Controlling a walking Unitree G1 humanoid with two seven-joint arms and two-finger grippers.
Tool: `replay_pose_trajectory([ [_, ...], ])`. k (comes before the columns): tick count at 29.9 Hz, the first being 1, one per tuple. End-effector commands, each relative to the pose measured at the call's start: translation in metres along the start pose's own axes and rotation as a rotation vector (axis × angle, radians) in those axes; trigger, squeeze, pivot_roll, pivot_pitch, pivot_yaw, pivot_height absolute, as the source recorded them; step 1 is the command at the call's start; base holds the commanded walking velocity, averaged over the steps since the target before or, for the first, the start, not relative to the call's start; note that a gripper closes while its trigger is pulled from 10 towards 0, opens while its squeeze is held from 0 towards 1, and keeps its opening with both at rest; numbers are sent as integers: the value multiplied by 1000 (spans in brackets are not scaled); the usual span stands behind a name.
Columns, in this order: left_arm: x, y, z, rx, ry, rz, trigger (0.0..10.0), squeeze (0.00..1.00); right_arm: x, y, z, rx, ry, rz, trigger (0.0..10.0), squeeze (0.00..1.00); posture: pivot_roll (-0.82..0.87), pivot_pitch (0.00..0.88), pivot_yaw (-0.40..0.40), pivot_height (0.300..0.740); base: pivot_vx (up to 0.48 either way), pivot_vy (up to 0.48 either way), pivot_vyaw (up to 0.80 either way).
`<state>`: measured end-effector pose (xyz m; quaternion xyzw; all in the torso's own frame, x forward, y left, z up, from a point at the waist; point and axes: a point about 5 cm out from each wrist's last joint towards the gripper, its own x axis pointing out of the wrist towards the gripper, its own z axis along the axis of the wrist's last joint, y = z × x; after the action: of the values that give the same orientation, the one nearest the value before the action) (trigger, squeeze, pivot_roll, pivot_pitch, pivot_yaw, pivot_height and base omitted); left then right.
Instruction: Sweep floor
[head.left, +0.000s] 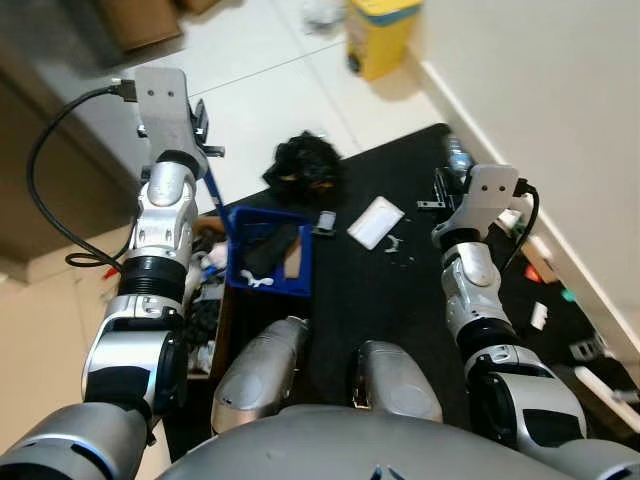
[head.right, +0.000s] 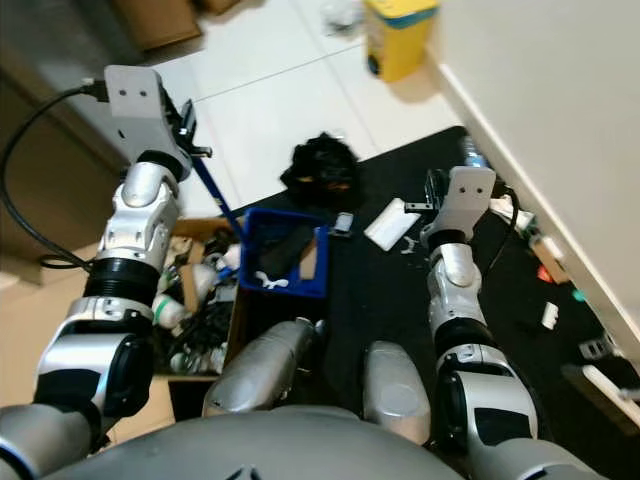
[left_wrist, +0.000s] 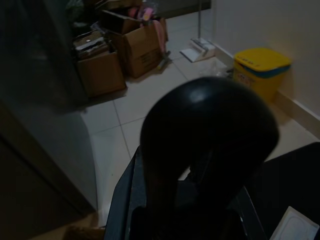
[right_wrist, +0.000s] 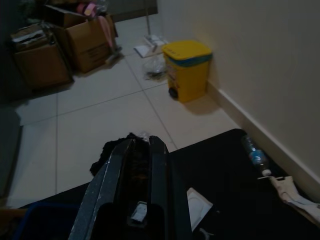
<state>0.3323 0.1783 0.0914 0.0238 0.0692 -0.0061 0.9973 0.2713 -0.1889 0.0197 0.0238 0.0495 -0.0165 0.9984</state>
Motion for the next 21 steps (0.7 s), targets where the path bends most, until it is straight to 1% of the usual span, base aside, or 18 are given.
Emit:
replay_pose_trajectory([
  [1,5,-3,9,4,-16,-18,10000,0,-3,-3,-4,-2,16,-13,10000,0,56,0,45,740,0,0,0],
  [21,6,-9,7,47,-14,-56,10000,0,-2,-3,-3,2,14,-10,10000,0,49,0,49,740,0,0,0],
])
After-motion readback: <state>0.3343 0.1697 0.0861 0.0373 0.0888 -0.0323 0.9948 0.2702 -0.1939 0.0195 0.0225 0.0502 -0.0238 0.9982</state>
